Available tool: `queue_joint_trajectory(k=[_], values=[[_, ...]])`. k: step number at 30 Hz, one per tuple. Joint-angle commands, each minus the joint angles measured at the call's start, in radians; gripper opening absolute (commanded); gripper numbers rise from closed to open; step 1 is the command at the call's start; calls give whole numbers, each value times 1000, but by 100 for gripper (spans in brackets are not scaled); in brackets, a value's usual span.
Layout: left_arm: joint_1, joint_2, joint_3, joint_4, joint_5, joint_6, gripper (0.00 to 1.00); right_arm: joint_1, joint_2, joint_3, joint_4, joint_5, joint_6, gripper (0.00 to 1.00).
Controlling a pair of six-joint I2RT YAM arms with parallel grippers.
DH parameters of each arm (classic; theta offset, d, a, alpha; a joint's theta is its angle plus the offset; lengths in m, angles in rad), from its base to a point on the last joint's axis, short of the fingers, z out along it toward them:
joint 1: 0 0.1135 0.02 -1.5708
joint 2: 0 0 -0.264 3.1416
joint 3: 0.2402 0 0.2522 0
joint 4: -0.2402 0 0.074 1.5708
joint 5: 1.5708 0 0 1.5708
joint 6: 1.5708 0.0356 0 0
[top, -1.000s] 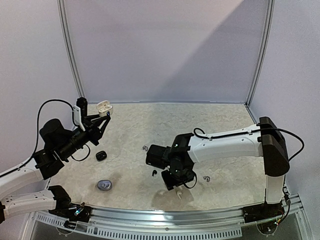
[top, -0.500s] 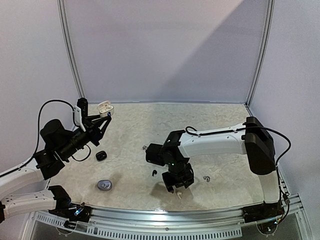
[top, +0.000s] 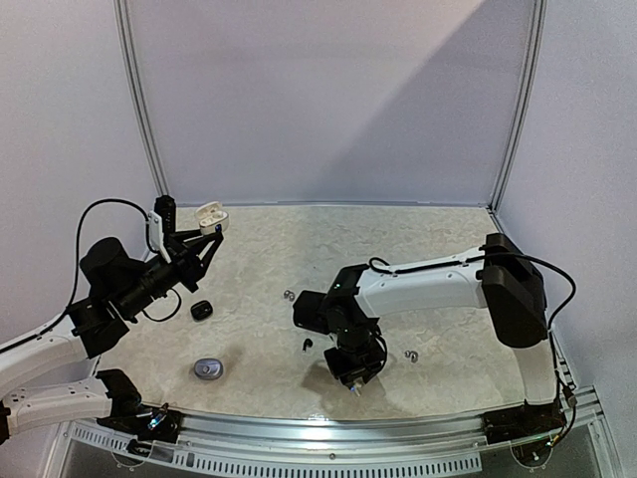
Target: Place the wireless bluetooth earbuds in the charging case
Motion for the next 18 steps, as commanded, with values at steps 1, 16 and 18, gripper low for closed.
queue_joint_trajectory(k=[1, 16, 18], values=[[-4, -1, -15, 11, 9, -7, 0, -1, 20, -43, 37, -7, 4, 31], [-4, -1, -19, 16, 16, -5, 0, -1, -8, -82, 43, -29, 4, 29], [-4, -1, -20, 20, 17, -5, 0, 0, -5, -82, 43, -28, 5, 28]])
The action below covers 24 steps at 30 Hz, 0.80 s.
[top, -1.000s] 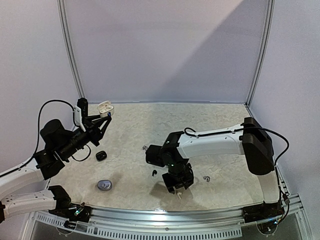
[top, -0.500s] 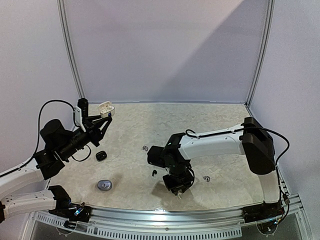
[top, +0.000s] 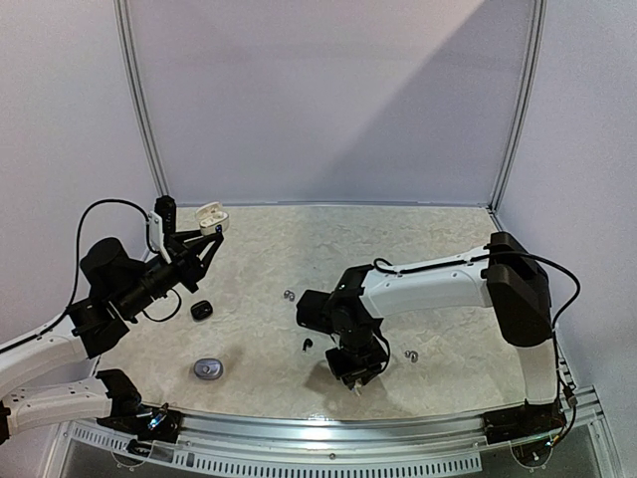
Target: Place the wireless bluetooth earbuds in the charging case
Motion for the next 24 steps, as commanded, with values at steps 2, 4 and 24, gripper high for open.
queue_joint_trajectory(k=[2, 4, 24], values=[[-4, 1, -19, 21, 14, -5, 0, 3, 26, -36, -1, 0, 5, 26], [-4, 1, -19, 21, 14, -6, 0, 3, 29, -36, -2, -1, 3, 21], [-20, 1, -5, 94, 48, 136, 0, 20, -183, 397, 102, 407, -129, 3]])
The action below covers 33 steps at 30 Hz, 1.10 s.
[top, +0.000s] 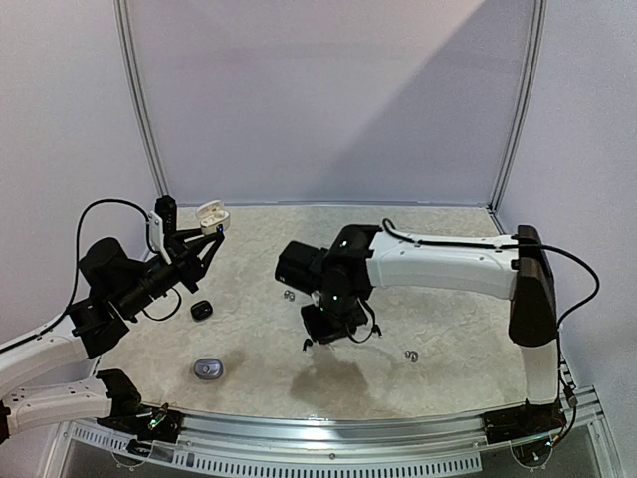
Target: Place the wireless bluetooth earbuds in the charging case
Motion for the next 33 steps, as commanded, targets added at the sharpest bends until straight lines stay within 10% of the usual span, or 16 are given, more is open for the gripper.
queue_joint_trajectory(k=[1, 13, 33], values=[[-17, 0, -3, 81, 34, 80, 0, 28, -166, 116, 194, 220, -111, 3], [-30, 19, -11, 210, 72, 62, 0, 97, -275, 65, 1071, 186, -526, 0], [-30, 32, -24, 271, 104, 12, 0, 100, -124, 126, 1189, 71, -682, 0]])
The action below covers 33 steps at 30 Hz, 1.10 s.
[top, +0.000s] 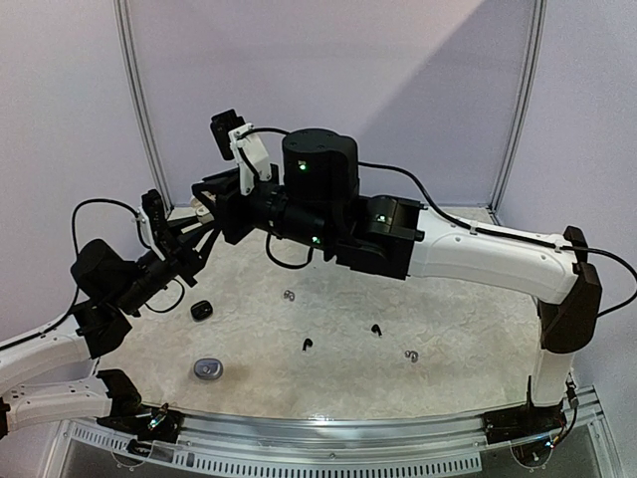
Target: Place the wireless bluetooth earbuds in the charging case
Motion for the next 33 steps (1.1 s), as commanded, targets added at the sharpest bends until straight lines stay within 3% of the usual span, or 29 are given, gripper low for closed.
queue_joint_trajectory(k=[1, 33], values=[[-14, 7, -10, 36, 15, -16, 0, 1, 29, 19, 23, 0, -22, 0], [-10, 10, -7, 36, 21, -15, 0, -23, 42, -56, -39, 5, 30, 0]])
